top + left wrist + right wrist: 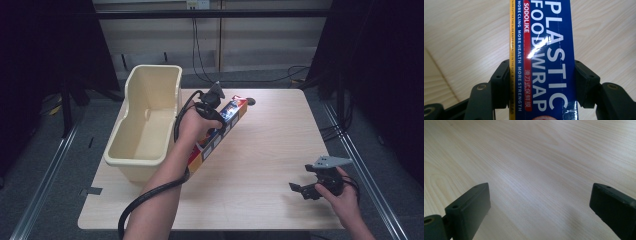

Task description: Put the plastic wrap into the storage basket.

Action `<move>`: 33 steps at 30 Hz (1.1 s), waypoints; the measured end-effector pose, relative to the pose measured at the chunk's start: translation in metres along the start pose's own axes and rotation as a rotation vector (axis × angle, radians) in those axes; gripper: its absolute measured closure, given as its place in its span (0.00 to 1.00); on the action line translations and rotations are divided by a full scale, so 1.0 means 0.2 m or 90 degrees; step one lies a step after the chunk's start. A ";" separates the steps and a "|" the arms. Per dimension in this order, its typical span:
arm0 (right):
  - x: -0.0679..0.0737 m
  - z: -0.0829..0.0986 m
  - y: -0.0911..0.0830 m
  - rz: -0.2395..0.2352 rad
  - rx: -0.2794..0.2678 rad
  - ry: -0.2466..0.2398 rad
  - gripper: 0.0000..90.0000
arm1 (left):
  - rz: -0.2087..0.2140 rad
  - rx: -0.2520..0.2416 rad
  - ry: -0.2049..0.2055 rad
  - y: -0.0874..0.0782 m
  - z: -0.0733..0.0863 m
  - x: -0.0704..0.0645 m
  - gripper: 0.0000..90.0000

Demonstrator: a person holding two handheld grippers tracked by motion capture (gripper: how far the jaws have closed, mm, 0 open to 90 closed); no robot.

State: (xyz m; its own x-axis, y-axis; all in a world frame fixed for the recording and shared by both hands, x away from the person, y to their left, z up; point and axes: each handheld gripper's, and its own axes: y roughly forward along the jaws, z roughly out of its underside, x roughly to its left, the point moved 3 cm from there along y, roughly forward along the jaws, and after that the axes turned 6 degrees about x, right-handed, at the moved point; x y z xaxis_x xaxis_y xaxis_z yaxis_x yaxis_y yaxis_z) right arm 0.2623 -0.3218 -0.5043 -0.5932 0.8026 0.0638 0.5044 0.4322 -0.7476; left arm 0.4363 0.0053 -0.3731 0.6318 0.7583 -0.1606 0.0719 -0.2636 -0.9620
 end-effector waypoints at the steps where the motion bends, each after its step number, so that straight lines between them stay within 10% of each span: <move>1: 0.00 0.00 0.00 0.001 0.000 -0.002 0.04 | 0.000 0.001 -0.001 -0.02 0.00 0.01 0.45; 33: 0.01 0.00 0.01 -0.003 0.011 -0.010 0.04 | -0.013 -0.003 -0.047 -0.35 0.03 0.09 0.45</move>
State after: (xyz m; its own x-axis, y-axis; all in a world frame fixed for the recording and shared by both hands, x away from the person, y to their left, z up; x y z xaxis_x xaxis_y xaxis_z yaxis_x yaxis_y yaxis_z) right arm 0.2619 -0.3204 -0.5053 -0.6057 0.7937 0.0570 0.4905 0.4288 -0.7586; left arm 0.4384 0.0400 -0.3102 0.5712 0.8058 -0.1564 0.0887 -0.2500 -0.9642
